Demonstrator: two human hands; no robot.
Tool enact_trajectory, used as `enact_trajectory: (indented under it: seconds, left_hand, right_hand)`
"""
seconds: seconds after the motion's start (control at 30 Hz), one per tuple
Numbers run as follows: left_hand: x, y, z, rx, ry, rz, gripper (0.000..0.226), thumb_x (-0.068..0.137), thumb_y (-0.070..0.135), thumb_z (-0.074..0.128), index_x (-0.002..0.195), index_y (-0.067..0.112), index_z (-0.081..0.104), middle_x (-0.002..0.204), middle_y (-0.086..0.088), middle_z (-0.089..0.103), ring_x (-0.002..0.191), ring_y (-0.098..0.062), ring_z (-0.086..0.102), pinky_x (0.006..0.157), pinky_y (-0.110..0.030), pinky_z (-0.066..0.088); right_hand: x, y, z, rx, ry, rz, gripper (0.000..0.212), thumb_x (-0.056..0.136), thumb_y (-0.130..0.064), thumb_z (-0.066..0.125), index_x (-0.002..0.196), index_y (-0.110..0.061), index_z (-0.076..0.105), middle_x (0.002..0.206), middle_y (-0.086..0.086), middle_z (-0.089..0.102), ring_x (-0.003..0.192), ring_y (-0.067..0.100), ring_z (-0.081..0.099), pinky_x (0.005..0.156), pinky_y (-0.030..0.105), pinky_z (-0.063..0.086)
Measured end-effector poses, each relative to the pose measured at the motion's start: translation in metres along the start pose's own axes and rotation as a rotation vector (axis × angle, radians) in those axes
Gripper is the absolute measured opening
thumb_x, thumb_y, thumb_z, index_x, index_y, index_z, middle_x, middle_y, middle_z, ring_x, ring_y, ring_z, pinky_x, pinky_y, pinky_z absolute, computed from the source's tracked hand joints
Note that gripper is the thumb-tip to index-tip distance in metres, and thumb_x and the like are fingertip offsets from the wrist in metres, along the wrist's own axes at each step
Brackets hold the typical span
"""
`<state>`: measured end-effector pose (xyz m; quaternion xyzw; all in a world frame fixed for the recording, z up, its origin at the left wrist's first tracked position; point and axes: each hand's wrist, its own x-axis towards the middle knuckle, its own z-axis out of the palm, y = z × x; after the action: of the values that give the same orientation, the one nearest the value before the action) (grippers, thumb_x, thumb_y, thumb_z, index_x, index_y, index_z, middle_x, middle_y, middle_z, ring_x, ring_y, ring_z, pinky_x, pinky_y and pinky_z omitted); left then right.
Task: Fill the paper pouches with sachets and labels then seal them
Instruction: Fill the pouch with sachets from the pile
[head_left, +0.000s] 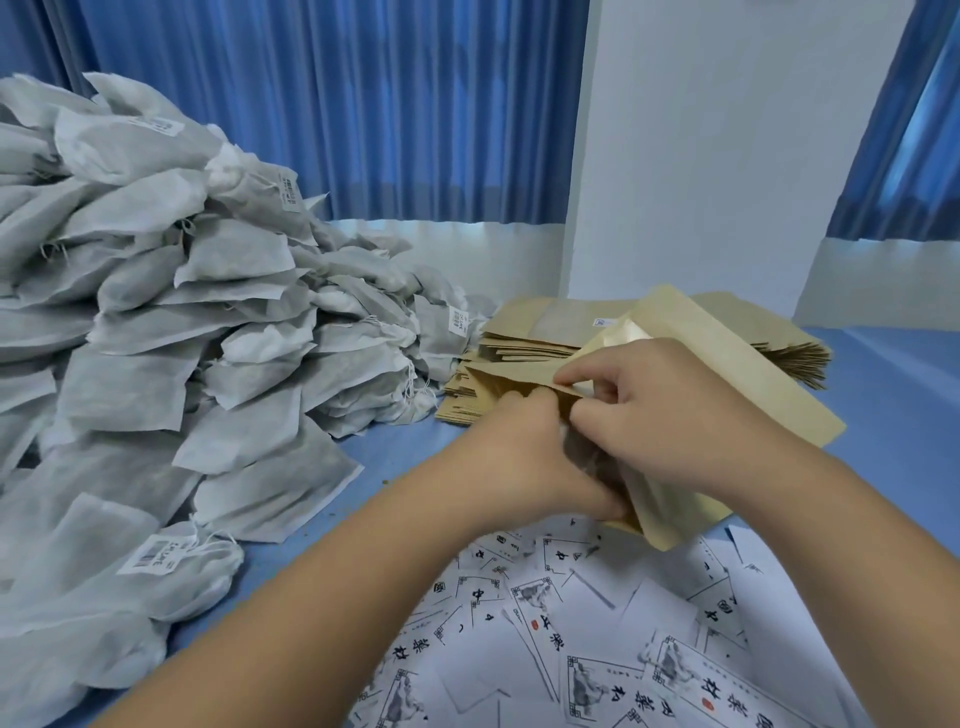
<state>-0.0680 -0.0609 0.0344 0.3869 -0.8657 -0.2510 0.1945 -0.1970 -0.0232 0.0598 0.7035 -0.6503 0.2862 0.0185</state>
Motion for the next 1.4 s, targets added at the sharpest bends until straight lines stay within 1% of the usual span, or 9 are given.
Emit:
enact_trajectory:
  seconds: [0.1, 0.27, 0.37, 0.6, 0.73, 0.83, 0.9, 1.0, 1.4]
  left_hand:
    - [-0.009, -0.013, -0.004, -0.249, 0.064, 0.013, 0.041, 0.060, 0.028, 0.083, 0.093, 0.019, 0.060, 0.088, 0.005, 0.064, 0.081, -0.011, 0.062, 0.065, -0.025, 0.053]
    - [-0.007, -0.013, 0.002, 0.523, 0.534, 0.150, 0.021, 0.087, 0.038, 0.061, 0.092, 0.019, 0.069, 0.095, -0.001, 0.046, 0.092, -0.023, 0.048, 0.065, -0.027, 0.034]
    - [-0.003, 0.000, 0.005, 0.638, 0.428, -0.014, 0.024, 0.091, 0.032, 0.054, 0.108, 0.018, 0.064, 0.091, -0.001, 0.035, 0.084, -0.025, 0.047, 0.061, -0.031, 0.029]
    - [-0.012, 0.004, 0.001, 0.024, 0.115, 0.094, 0.008, 0.088, 0.008, 0.054, 0.084, 0.005, 0.060, 0.084, -0.007, 0.063, 0.079, -0.024, 0.059, 0.063, -0.035, 0.047]
    - [-0.044, -0.022, -0.011, 0.023, 0.480, 0.376, 0.014, 0.087, 0.006, 0.061, 0.090, 0.008, 0.073, 0.091, 0.002, 0.070, 0.084, -0.009, 0.061, 0.078, -0.026, 0.050]
    - [-0.061, -0.059, -0.035, 0.509, 0.716, 0.168, 0.017, 0.084, 0.020, 0.065, 0.099, 0.016, 0.072, 0.097, 0.000, 0.064, 0.091, -0.022, 0.058, 0.075, -0.035, 0.048]
    - [-0.067, -0.086, -0.050, 0.895, 0.591, -0.216, 0.031, 0.083, 0.035, 0.062, 0.110, 0.020, 0.062, 0.111, -0.004, 0.055, 0.102, -0.027, 0.052, 0.081, -0.038, 0.041]
    - [-0.071, -0.114, -0.057, 1.020, 0.402, -0.562, 0.046, 0.084, 0.047, 0.060, 0.118, 0.020, 0.048, 0.118, -0.005, 0.045, 0.109, -0.026, 0.049, 0.084, -0.035, 0.039]
    - [-0.063, -0.118, -0.052, 1.148, 0.260, -0.334, 0.021, 0.090, 0.022, 0.049, 0.108, 0.016, 0.058, 0.109, -0.001, 0.057, 0.104, -0.024, 0.055, 0.071, -0.030, 0.030]
  right_hand:
    - [0.000, -0.002, 0.000, 0.026, 0.019, -0.008, 0.025, 0.075, -0.018, 0.054, 0.094, -0.013, 0.069, 0.062, 0.008, 0.058, 0.064, 0.020, 0.050, 0.057, 0.039, 0.046]
    - [-0.001, -0.010, -0.002, 0.147, 0.048, -0.053, 0.025, 0.073, -0.019, 0.050, 0.086, -0.014, 0.071, 0.061, 0.004, 0.058, 0.056, 0.016, 0.048, 0.053, 0.030, 0.039]
    - [-0.001, -0.012, -0.004, 0.206, 0.036, -0.042, 0.024, 0.077, -0.012, 0.051, 0.084, -0.014, 0.073, 0.062, -0.003, 0.062, 0.060, 0.012, 0.055, 0.059, 0.029, 0.045]
    - [-0.001, -0.012, -0.002, 0.296, 0.069, 0.024, 0.026, 0.079, -0.010, 0.054, 0.081, -0.027, 0.074, 0.062, -0.016, 0.065, 0.069, -0.008, 0.057, 0.057, 0.006, 0.040]
    - [-0.003, -0.012, 0.004, 0.239, 0.064, 0.035, 0.025, 0.080, -0.012, 0.053, 0.080, -0.028, 0.073, 0.053, -0.021, 0.060, 0.058, -0.008, 0.054, 0.052, 0.008, 0.037]
    - [-0.005, -0.014, 0.009, 0.203, 0.026, 0.052, 0.024, 0.081, -0.013, 0.050, 0.081, -0.024, 0.072, 0.053, -0.014, 0.062, 0.053, -0.002, 0.053, 0.052, 0.020, 0.041]
    - [-0.006, -0.017, 0.011, 0.175, -0.009, 0.053, 0.024, 0.081, -0.014, 0.049, 0.081, -0.025, 0.070, 0.052, -0.009, 0.063, 0.054, 0.000, 0.055, 0.055, 0.028, 0.046]
    - [-0.008, -0.020, 0.010, 0.140, -0.048, 0.041, 0.025, 0.080, -0.015, 0.047, 0.081, -0.024, 0.070, 0.048, -0.005, 0.062, 0.052, 0.004, 0.055, 0.055, 0.031, 0.048]
    - [-0.004, -0.013, 0.008, 0.120, -0.012, 0.035, 0.026, 0.081, -0.016, 0.049, 0.082, -0.032, 0.070, 0.051, -0.021, 0.055, 0.056, 0.002, 0.051, 0.051, 0.025, 0.033]
